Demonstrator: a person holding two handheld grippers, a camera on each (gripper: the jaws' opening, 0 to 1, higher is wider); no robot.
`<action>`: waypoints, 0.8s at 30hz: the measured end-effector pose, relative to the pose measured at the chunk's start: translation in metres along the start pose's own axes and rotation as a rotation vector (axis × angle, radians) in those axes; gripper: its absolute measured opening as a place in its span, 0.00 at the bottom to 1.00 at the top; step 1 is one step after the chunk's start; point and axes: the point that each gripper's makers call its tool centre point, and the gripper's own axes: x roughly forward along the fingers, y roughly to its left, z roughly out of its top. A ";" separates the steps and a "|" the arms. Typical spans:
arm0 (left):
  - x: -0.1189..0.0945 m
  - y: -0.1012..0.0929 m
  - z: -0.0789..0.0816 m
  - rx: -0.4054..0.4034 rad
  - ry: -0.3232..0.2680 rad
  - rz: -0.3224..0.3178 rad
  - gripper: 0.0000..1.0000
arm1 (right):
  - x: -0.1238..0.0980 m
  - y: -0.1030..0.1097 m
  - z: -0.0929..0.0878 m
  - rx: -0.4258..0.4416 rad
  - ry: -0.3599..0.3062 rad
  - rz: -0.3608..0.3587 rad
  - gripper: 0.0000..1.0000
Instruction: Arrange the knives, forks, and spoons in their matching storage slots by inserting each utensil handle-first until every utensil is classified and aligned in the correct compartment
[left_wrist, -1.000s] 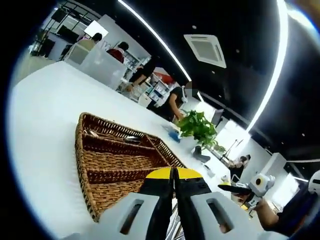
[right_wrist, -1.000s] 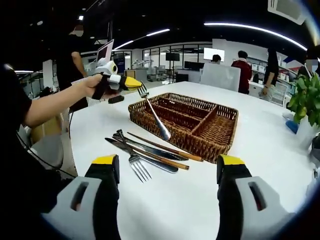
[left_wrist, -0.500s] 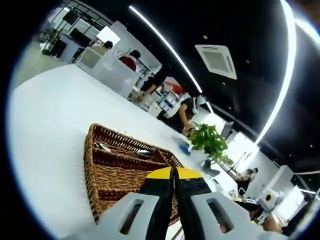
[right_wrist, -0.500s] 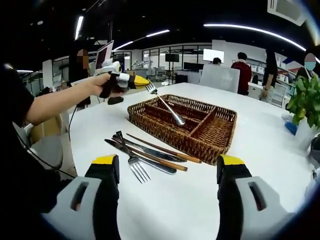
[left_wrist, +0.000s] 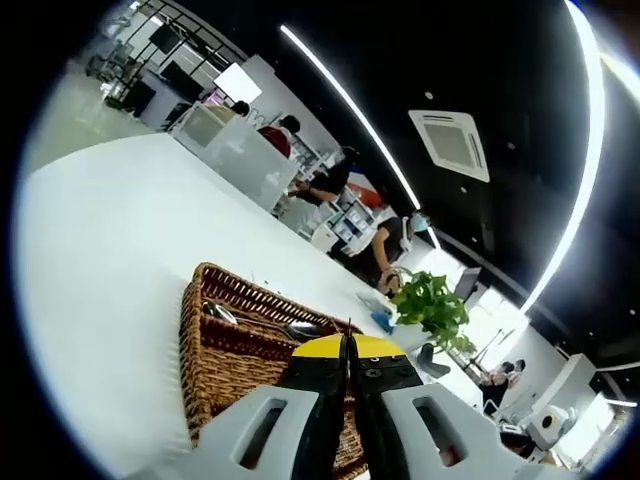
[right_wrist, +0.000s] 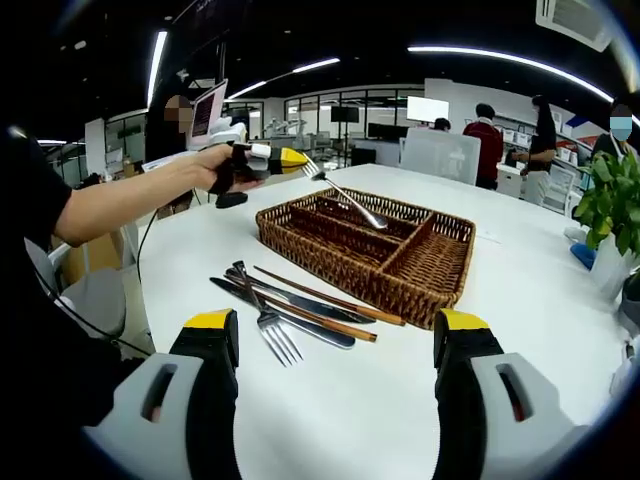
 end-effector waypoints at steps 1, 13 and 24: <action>0.000 0.003 0.001 0.004 -0.006 0.013 0.00 | 0.000 0.000 0.000 -0.001 0.001 0.000 0.82; 0.006 0.018 -0.004 0.029 -0.012 0.104 0.00 | -0.002 0.001 0.002 0.001 -0.001 0.002 0.82; 0.015 0.035 0.003 -0.006 -0.044 0.152 0.00 | -0.002 0.000 0.000 0.008 0.002 0.000 0.82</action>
